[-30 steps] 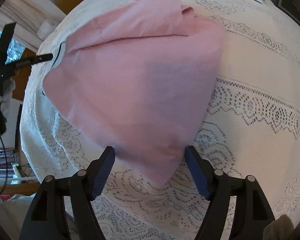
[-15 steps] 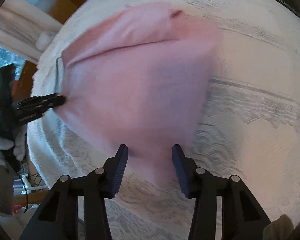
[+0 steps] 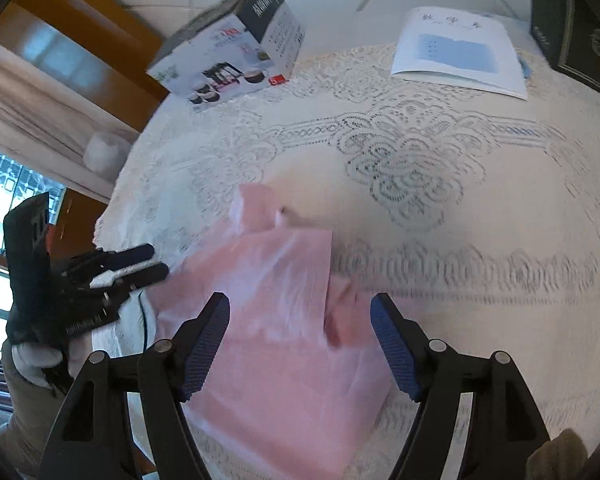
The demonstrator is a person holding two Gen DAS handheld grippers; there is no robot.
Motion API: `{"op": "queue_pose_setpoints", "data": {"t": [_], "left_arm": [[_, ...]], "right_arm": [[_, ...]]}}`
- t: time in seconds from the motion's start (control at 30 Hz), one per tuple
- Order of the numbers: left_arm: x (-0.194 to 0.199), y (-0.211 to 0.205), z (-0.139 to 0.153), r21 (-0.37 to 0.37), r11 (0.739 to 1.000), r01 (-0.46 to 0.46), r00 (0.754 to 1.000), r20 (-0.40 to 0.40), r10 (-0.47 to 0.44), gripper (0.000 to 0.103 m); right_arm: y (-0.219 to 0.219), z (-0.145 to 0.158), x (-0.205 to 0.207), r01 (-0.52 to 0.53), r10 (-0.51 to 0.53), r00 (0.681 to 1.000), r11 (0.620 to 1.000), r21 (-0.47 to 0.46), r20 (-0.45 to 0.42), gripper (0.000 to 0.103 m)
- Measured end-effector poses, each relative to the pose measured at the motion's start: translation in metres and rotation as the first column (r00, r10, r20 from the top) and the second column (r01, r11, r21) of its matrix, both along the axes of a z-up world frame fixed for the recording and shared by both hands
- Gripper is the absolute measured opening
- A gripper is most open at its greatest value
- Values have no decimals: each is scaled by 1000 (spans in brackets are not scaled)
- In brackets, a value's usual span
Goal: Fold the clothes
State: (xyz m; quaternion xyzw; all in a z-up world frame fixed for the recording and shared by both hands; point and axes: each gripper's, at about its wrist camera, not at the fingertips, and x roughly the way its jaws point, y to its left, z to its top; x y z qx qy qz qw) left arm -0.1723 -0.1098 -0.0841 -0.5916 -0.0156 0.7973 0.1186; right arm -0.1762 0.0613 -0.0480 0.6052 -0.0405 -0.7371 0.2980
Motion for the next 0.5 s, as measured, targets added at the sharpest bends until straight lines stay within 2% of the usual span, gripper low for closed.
{"op": "queue_pose_setpoints", "data": {"t": [0.07,0.17,0.3,0.33,0.37,0.4,0.43,0.5], "left_arm": [[-3,9,-6,2,1000,29,1000,9,-29,47],[0,17,-6,22,997,73,997,14,-73,47],[-13,30,-20,19,994,111,993,39,-112,47],[-18,32,-25,29,992,119,992,46,-120,40],[-19,34,-27,31,992,126,991,47,-128,27],[-21,36,-29,32,991,133,990,47,-135,0],[-22,37,-29,25,991,134,990,44,-135,0],[-19,35,-22,9,992,127,992,14,-127,0]], "right_arm": [[-9,-10,-12,-16,15,1000,999,35,23,71],[-18,-21,-24,-44,41,998,998,49,55,70],[-33,-36,-34,-83,78,994,995,56,82,69],[-37,-41,-36,-96,90,991,994,56,96,56],[-41,-45,-37,-112,106,989,992,62,104,47],[-45,-49,-38,-129,121,986,989,68,112,26],[-49,-51,-37,-148,138,985,985,88,108,12],[-51,-44,-32,-155,151,988,982,107,44,9]]}}
